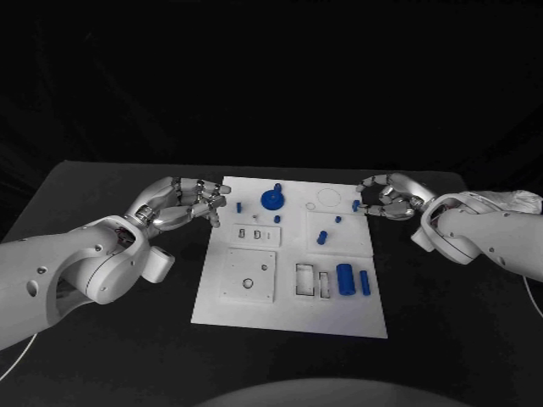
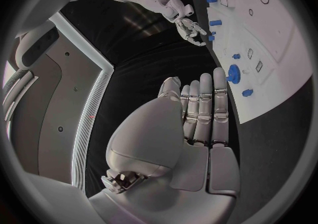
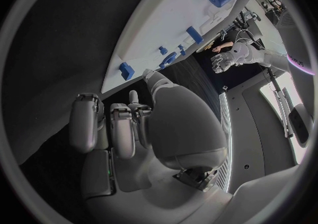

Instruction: Assemble the parts on the task board

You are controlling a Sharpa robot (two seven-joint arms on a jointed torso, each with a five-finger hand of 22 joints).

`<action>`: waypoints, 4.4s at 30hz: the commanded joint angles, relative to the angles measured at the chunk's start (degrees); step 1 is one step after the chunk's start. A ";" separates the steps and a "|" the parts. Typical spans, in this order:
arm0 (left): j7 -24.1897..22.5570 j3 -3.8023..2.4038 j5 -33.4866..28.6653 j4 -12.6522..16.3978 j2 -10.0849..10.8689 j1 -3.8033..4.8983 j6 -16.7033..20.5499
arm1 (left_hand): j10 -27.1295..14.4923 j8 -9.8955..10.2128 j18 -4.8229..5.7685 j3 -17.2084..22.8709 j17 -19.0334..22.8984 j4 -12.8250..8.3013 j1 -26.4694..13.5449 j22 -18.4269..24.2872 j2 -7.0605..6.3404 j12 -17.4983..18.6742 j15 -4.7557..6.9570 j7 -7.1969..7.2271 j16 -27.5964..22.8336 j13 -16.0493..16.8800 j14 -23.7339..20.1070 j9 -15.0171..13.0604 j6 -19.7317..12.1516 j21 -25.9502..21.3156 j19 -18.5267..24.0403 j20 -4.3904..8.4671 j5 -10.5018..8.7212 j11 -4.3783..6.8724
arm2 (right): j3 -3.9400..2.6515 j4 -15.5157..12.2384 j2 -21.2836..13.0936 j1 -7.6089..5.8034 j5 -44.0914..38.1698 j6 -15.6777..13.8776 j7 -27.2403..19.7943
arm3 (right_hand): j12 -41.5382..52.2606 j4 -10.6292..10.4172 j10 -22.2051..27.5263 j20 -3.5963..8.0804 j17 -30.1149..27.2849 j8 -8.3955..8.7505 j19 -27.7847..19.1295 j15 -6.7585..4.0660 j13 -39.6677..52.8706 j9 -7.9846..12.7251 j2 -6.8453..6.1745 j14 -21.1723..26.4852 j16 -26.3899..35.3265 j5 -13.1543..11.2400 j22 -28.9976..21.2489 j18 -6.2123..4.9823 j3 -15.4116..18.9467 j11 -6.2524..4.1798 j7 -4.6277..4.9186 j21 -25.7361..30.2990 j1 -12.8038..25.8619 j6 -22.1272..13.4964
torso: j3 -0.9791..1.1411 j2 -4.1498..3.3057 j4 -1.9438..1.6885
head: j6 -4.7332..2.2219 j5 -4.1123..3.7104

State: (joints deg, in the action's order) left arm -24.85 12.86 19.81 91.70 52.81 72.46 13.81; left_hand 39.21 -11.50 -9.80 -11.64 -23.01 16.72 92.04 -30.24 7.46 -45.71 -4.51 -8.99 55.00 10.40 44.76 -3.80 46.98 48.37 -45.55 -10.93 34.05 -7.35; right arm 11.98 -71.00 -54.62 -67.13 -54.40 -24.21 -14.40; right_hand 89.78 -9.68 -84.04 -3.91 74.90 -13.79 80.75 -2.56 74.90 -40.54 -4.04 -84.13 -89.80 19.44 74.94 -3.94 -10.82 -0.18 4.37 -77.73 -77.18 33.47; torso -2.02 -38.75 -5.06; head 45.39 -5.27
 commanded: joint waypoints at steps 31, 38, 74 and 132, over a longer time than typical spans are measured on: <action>-0.71 -0.04 0.09 0.25 0.04 -0.01 -1.26 | -0.12 0.24 -0.52 0.36 0.11 -0.01 0.49 0.01 0.01 0.29 -0.25 -0.15 -0.23 -0.09 -0.24 0.04 -0.18 -0.30 0.53 0.04 0.17 -0.10 | -0.02 5.07 3.25 1.07 -1.07 2.30 0.03 | 0.22 -0.17 -5.96 -0.61 15.10 -6.06 -0.56 0.57 15.10 -2.61 0.09 -5.87 -0.20 2.65 10.87 0.77 -0.06 0.45 -0.01 0.58 -1.87 -0.90 | -0.01 0.02 0.08 | 0.56 0.36; -0.62 -0.04 0.09 0.24 0.12 -0.01 -1.34 | -0.13 0.25 -0.52 0.41 0.12 0.00 0.53 0.00 -0.01 0.30 -0.25 -0.16 -0.25 -0.10 -0.25 0.04 -0.19 -0.31 0.55 0.04 0.17 -0.11 | -0.02 5.64 3.66 1.51 -1.09 2.36 -0.12 | 0.22 -0.02 -5.96 -0.62 15.10 -7.61 -0.68 0.59 15.10 -3.08 0.17 -5.87 -0.20 4.42 10.84 0.73 -0.38 0.45 -0.03 0.68 -2.35 -1.34 | -0.01 0.06 0.07 | 0.65 0.46; -0.13 -0.04 0.09 0.30 0.59 -0.01 -1.61 | -0.14 0.27 -0.51 0.48 0.15 0.01 0.58 -0.02 -0.04 0.32 -0.26 -0.15 -0.28 -0.11 -0.26 0.05 -0.22 -0.33 0.58 0.03 0.16 -0.13 | -0.09 6.38 4.71 1.81 1.99 -2.11 -3.18 | 0.22 0.00 -5.96 -0.37 15.10 -15.79 -0.85 0.25 15.10 -4.68 1.55 -5.87 -0.20 8.35 10.82 0.71 -1.94 0.02 -0.61 0.70 -2.67 5.15 | 0.00 0.05 0.20 | 1.10 0.88; 0.15 -0.04 0.09 -0.33 -0.61 -0.02 -2.03 | -0.16 0.32 -0.50 0.66 0.22 0.03 0.67 -0.04 -0.05 0.36 -0.29 -0.09 -0.37 -0.15 -0.33 0.05 -0.27 -0.41 0.68 0.02 0.15 -0.15 | -0.42 -7.17 18.44 -0.06 -15.46 1.27 16.17 | 0.22 0.39 -5.96 -0.78 15.10 -15.26 -2.78 0.93 15.10 -2.67 -0.03 -5.87 -0.20 10.39 9.77 -0.02 -2.14 1.19 1.19 3.53 -0.98 6.87 | -0.01 0.04 0.07 | 1.92 2.96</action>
State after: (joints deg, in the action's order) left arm -24.45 12.86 19.81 91.27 52.35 72.43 12.80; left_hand 39.21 -11.50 -9.81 -11.35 -22.85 16.74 92.03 -30.24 7.47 -45.71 -4.71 -8.99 55.01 10.33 44.56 -3.80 46.98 48.13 -45.14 -10.93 34.05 -7.35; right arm 11.56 -78.22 -36.34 -67.31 -67.95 -24.18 0.85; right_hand 89.78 -9.49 -84.03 -4.82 74.94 -29.34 78.37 -1.95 74.90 -43.23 -4.10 -83.92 -89.80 29.95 74.91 -3.95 -12.75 0.62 5.40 -74.54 -78.87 40.04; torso -2.02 -38.68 -4.95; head 47.30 -2.24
